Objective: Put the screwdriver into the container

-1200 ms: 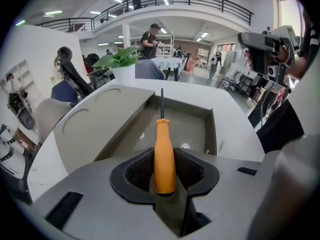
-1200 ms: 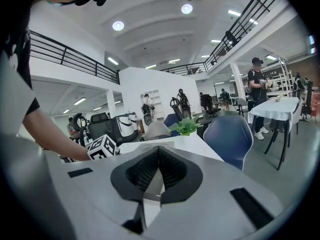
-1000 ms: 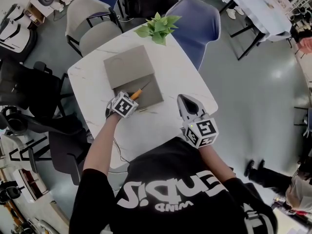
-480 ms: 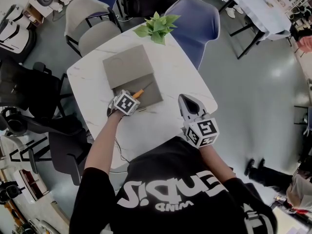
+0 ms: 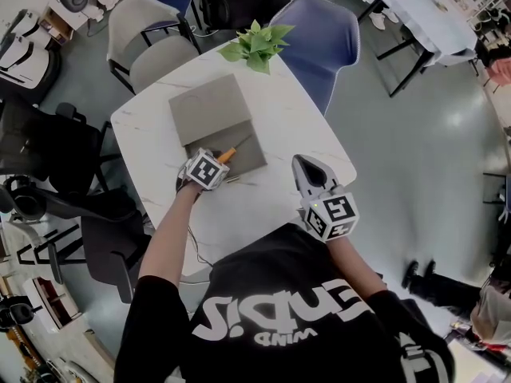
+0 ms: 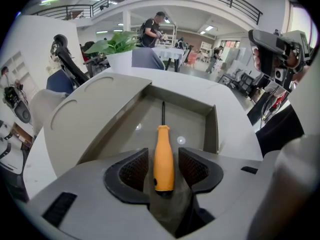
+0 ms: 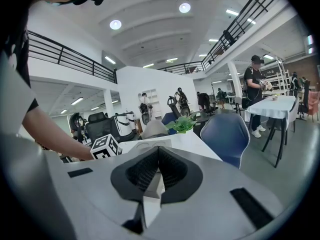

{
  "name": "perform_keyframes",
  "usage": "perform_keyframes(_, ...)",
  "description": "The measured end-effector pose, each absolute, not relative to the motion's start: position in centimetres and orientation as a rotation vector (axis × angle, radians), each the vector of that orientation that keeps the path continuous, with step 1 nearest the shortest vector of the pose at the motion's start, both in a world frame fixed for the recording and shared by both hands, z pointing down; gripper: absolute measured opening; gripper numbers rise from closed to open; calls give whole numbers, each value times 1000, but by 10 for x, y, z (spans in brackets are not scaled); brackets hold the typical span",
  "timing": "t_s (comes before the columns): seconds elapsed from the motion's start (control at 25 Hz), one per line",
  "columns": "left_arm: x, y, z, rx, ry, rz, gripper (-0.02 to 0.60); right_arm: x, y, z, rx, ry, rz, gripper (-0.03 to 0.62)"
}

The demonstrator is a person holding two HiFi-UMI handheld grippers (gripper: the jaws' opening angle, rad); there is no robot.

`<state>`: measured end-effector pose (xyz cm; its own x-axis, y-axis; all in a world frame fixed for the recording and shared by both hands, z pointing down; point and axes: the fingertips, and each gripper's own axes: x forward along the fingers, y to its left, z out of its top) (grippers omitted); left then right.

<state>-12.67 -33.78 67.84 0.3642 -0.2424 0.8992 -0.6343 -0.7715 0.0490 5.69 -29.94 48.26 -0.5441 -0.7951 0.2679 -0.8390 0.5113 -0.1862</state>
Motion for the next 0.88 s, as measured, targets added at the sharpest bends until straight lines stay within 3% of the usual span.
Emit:
perform_keyframes(0.2, -133, -343, 654, 2280, -865, 1328, 176, 57, -297, 482, 1401, -2603, 446, 12)
perform_keyframes(0.32, -139, -347, 619, 2328, -977, 1216, 57, 55, -296, 482, 1382, -2615, 438, 12)
perform_keyframes(0.4, -141, -342, 596, 2342, -1012, 1110, 15, 54, -293, 482, 1370, -2619, 434, 12)
perform_keyframes(0.88, -161, -275, 483, 2413, -1426, 476, 14, 35, -276, 470, 1240, -2674, 346, 12)
